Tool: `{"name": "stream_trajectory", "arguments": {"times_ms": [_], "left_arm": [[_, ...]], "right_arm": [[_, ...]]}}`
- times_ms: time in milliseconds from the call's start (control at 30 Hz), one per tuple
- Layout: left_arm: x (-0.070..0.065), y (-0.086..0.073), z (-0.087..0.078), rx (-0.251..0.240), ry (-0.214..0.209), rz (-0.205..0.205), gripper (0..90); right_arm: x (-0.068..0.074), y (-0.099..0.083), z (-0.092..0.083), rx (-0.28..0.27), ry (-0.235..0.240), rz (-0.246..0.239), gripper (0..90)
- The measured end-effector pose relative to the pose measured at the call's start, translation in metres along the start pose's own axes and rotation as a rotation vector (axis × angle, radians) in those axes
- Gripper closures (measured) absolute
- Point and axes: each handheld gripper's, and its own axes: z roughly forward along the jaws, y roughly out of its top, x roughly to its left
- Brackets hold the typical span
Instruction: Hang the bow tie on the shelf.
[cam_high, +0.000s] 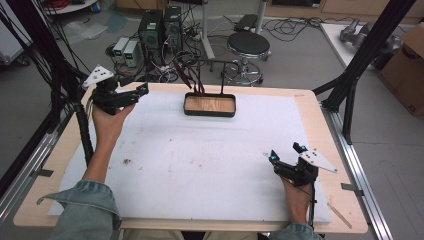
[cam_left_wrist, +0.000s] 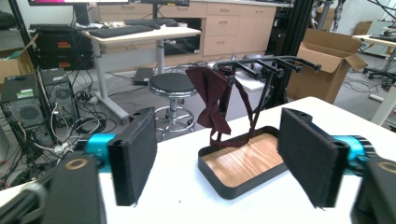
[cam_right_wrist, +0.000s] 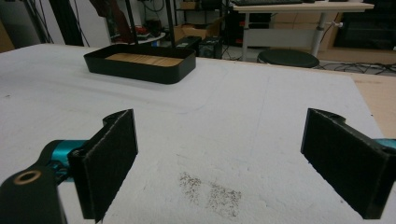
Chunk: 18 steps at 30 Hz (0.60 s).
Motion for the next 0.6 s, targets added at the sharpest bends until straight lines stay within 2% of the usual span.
{"name": "stream_trajectory", "arguments": {"times_ms": [267, 333, 600], "left_arm": [[-0.001, -0.014, -0.031, -0.03, -0.009, 0.014, 21.5], [-0.003, -0.017, -0.038, -0.034, 0.0, 0.02, 20.8], [-0.009, -0.029, -0.063, -0.067, -0.023, 0.016, 19.5]], "right_arm": [[0.0, 0.0, 0.0, 0.0, -0.004, 0.002, 10.0], [0.0, 0.0, 0.0, -0.003, -0.005, -0.002, 10.0], [0.0, 0.0, 0.0, -0.001, -0.008, 0.0, 9.9]]}}
